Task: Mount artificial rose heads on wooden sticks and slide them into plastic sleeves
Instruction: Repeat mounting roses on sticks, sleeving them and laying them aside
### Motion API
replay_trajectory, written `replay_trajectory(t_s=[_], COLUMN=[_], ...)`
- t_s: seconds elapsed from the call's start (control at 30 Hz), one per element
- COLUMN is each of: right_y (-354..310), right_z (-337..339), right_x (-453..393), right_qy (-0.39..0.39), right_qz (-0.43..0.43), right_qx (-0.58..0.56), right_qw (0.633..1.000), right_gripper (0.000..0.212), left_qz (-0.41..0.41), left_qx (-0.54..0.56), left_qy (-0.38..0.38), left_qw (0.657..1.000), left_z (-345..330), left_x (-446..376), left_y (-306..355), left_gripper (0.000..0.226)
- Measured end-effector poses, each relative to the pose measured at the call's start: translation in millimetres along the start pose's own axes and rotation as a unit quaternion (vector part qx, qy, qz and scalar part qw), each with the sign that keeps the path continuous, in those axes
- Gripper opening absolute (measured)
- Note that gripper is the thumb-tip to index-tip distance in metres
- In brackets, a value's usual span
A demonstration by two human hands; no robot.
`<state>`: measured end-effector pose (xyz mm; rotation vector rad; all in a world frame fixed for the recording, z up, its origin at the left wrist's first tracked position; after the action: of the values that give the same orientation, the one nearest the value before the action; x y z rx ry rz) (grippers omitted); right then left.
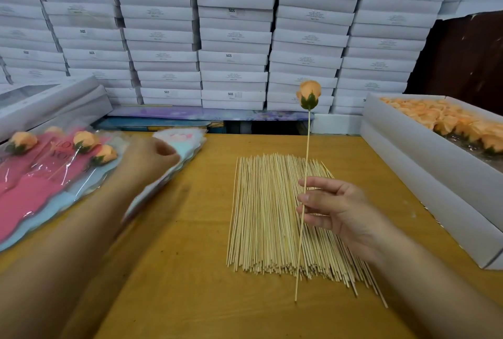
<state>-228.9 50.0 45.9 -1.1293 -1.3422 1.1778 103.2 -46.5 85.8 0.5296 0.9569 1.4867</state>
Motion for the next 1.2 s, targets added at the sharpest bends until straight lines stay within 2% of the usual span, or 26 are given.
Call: replay_trajectory(t_s=[0.03,0.1,0.2,0.37,0.47,0.6,0.93,1.2], right_y=[0,1,1,2,2,3,1,1], right_z=[0,1,0,1,1,1,2,2], right_x=[0,-1,-1,-2,-3,-3,-2,-3], right_qy=[0.001,0.0,-0.006,-0.004,0.001,0.0,0.003,0.009], right_qz=[0.0,0.003,0.005,0.005,0.006,0.009,0.011,0.011], right_qx=[0.001,0.003,0.005,0.011,0.013,0.013,0.009,0.01], right_qw=[1.0,1.0,1.0,1.0,1.0,1.0,1.0,1.0], right_gripper=[0.04,0.041,0.034,0.035,0.042,0.041,0.045,0.041], left_qz=[0.01,0.063,0.142,0.144,0.136,0.124,0.094,0.099], left_qx=[-0.049,-0.12,-0.151,-0.152,-0.123,-0.111,-0.09,-0.104], left_qy=[0.012,0.022,0.004,-0.014,0.013,0.035,0.076,0.087], left_qw=[0.999,0.991,0.978,0.978,0.983,0.985,0.989,0.986], left_z=[11,29,39,43,47,49,48,54], left_x=[-12,-30,-35,-39,-39,-39,-36,-35], left_y=[-17,-53,-88,-98,-98,-101,-101,-101], left_gripper=[0.011,0.029,0.056,0.078,0.072,0.044,0.016,0.044])
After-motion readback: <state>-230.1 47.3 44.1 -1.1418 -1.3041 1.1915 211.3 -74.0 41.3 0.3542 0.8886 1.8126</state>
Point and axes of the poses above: each hand's wrist, its own x-axis away from the middle knuckle, its own z-axis out of the back of the hand, y = z × x, the point moved 2 cm from there along -x, towards the middle knuckle, and after that the axes turned 13 degrees about x, right-handed, at the moved point
